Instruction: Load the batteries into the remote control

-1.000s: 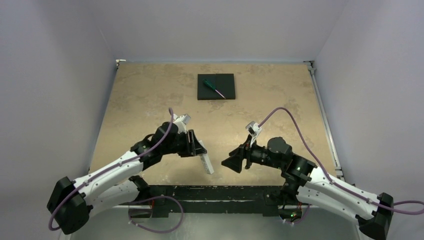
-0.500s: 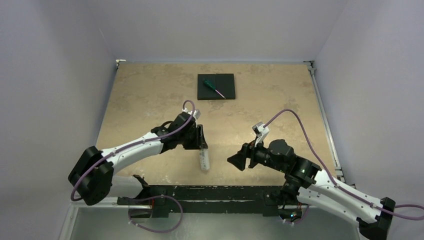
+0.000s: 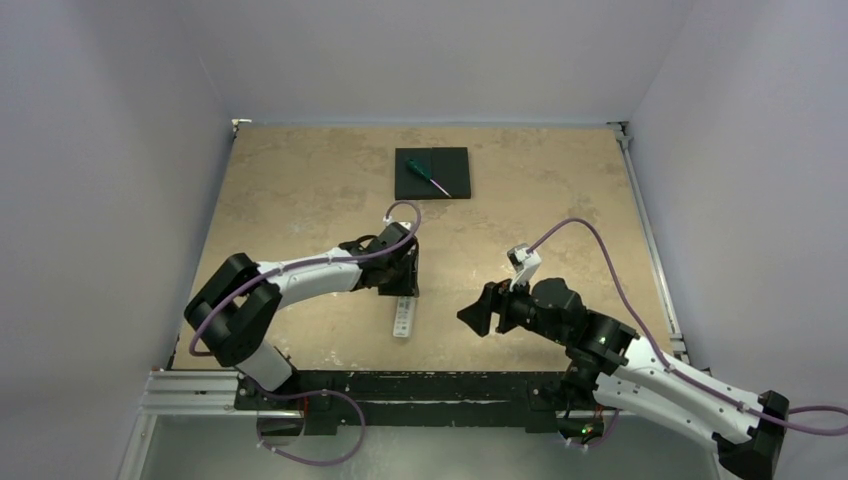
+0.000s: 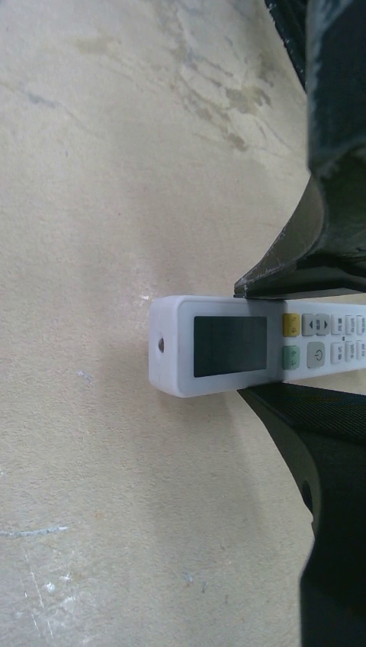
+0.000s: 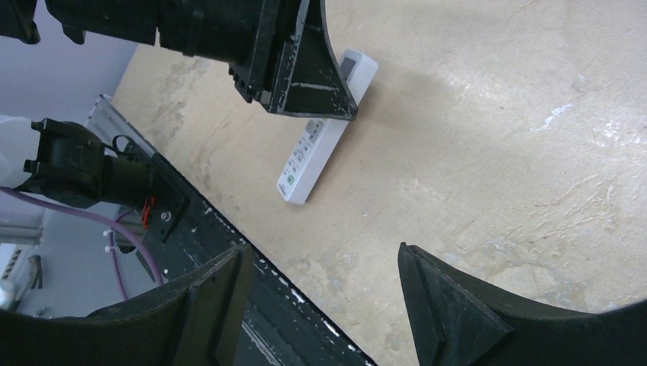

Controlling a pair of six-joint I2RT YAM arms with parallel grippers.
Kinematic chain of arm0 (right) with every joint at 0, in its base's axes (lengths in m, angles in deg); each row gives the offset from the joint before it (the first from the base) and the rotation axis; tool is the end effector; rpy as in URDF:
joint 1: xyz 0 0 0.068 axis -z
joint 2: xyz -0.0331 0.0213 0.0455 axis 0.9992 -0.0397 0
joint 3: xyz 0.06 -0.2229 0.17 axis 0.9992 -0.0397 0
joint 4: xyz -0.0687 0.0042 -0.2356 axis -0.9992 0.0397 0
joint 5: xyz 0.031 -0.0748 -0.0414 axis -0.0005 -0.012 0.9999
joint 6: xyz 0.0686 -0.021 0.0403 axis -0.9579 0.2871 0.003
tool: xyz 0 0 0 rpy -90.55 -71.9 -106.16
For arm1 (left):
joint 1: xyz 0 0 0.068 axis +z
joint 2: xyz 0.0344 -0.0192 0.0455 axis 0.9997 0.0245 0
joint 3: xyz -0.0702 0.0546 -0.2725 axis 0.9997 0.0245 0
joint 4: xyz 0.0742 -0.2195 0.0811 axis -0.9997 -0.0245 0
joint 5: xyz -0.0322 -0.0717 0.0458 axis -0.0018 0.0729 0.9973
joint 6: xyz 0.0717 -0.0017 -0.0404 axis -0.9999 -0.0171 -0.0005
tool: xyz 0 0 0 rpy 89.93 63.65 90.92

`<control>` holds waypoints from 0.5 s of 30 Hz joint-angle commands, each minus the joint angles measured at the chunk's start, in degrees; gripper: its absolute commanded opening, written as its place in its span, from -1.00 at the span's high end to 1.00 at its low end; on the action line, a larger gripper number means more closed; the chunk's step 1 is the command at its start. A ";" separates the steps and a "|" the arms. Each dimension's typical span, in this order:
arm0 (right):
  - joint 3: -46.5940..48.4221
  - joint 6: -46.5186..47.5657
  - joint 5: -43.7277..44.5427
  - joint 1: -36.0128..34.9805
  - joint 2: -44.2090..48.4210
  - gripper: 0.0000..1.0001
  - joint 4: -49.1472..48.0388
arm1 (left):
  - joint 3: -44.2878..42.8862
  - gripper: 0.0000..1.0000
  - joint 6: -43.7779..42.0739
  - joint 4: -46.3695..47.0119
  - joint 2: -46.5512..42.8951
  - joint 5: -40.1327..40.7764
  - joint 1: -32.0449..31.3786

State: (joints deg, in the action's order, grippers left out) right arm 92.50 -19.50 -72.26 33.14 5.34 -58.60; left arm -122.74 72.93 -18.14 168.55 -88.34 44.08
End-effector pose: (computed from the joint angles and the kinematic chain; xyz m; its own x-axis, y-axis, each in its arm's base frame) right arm 0.0915 0.1214 0.2393 -0.6503 0.1207 -0.7501 -0.4902 0.6876 0.5356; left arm 0.2198 -0.2140 0.1638 -0.9224 -0.0385 -0.3844 0.0965 0.9406 -0.3257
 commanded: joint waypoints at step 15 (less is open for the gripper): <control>-0.36 -0.39 5.59 0.10 -6.57 -0.66 -3.79 | -9.41 0.80 -0.73 -2.99 9.23 9.59 -2.80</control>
State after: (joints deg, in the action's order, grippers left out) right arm 92.44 -19.63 -68.70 33.14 -0.26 -59.39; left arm -129.52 72.90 -19.89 176.11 -82.44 42.07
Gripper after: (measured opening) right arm 0.825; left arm 0.394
